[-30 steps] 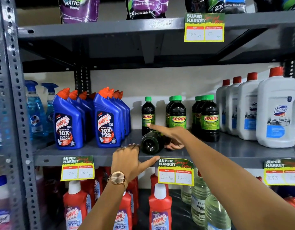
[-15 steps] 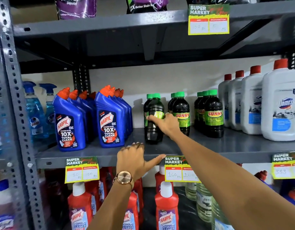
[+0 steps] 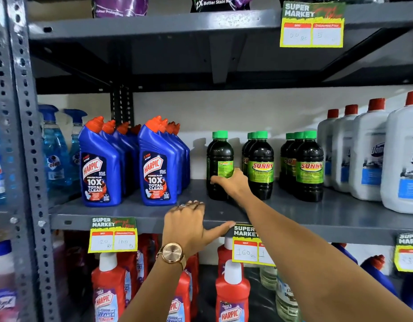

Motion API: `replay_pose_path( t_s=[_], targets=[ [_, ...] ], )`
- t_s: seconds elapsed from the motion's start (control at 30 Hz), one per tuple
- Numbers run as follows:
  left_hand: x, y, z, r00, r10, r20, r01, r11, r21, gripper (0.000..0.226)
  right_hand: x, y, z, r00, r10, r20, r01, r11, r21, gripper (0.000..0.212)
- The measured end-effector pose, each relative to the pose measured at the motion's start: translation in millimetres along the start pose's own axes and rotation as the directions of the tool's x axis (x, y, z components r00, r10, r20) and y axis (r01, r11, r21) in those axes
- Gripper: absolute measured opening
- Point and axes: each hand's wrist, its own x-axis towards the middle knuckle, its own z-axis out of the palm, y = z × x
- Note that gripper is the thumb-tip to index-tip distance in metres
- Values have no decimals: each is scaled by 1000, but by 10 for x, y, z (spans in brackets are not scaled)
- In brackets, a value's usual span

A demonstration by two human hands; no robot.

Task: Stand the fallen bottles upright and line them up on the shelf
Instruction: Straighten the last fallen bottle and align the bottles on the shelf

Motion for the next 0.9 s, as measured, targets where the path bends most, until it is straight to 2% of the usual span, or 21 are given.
replay_pose_path(
  t_s=[0.17, 0.23, 0.3, 0.37, 0.43, 0.5, 0.57, 0.67, 0.8, 0.9],
  targets=[
    [0, -3, -13, 1000, -16, 16, 17, 1000, -14, 100, 17, 20, 12, 999, -43, -29, 40, 994, -106, 89],
    [-2, -2, -10, 1000, -19, 14, 19, 1000, -14, 98, 31, 25, 13, 1000, -19, 25, 21, 999, -50, 81],
    [0, 15, -17, 999, -25, 27, 25, 1000, -12, 98, 20, 38, -18, 998, -3, 58, 2, 1000, 14, 61],
    [-1, 21, -24, 999, -27, 37, 28, 999, -18, 97, -12, 48, -50, 999, -38, 36, 39, 998, -39, 55],
    [0, 27, -36, 998, -28, 48, 30, 999, -23, 96, -40, 50, -56, 996, -94, 8, 95, 986, -139, 71],
    [-6, 37, -53, 999, -26, 48, 26, 1000, -10, 94, -57, 44, -42, 995, -95, -6, 92, 982, -167, 85],
    [-10, 49, -77, 999, -25, 44, 25, 1000, 13, 92, -56, 32, -17, 998, -51, 23, 53, 992, -114, 83],
    [-13, 59, -85, 999, -20, 39, 20, 1000, 5, 92, -67, 28, -28, 996, -38, 78, 46, 995, -92, 70],
    [-12, 49, -83, 1000, -15, 28, 15, 1000, 1, 91, -103, 32, -53, 994, -99, 35, 104, 976, -191, 85],
    [-10, 41, -71, 1000, -14, 26, 14, 1000, 1, 93, -108, 10, -32, 997, -62, 42, 68, 985, -159, 92]
  ],
)
